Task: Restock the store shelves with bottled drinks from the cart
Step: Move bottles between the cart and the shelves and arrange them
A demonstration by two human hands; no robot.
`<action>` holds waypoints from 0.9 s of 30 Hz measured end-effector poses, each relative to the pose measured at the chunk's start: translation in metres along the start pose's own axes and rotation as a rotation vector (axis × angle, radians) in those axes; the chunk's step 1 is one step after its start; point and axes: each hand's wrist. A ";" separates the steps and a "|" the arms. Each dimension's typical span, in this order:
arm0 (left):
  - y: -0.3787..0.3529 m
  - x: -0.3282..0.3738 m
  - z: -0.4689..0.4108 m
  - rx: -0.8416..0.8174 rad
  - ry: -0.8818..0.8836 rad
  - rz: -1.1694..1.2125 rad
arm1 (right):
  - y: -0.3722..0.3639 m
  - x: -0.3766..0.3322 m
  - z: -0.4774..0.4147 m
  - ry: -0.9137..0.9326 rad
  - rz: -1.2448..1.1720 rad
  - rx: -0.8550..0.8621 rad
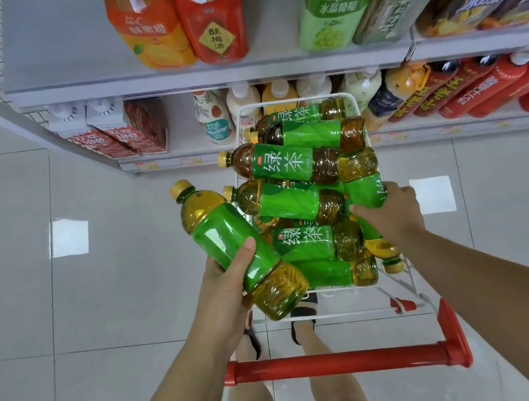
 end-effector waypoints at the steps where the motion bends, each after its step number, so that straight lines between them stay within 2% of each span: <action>1: 0.000 -0.001 -0.002 0.003 0.000 -0.005 | -0.002 -0.002 0.001 -0.005 -0.014 0.028; 6: -0.004 0.005 0.005 -0.002 -0.004 -0.034 | 0.010 -0.004 0.022 0.030 -0.212 0.104; 13: -0.002 0.038 0.056 -0.001 -0.141 -0.207 | 0.068 -0.038 0.100 0.480 -0.223 0.033; 19: 0.027 0.079 0.107 0.058 -0.323 -0.334 | 0.097 -0.115 0.155 0.884 -0.035 0.001; 24: 0.080 0.116 0.136 0.104 -0.420 -0.311 | 0.092 -0.192 0.204 1.236 0.283 0.264; 27: 0.125 0.139 0.146 0.117 -0.457 -0.307 | 0.075 -0.237 0.236 1.335 0.327 0.271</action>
Point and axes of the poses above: each hand's wrist, its own z-axis away from the middle knuckle, its own y-axis out of the back of the hand, x = y × z, and after that the axes turned 5 degrees about -z, right-handed
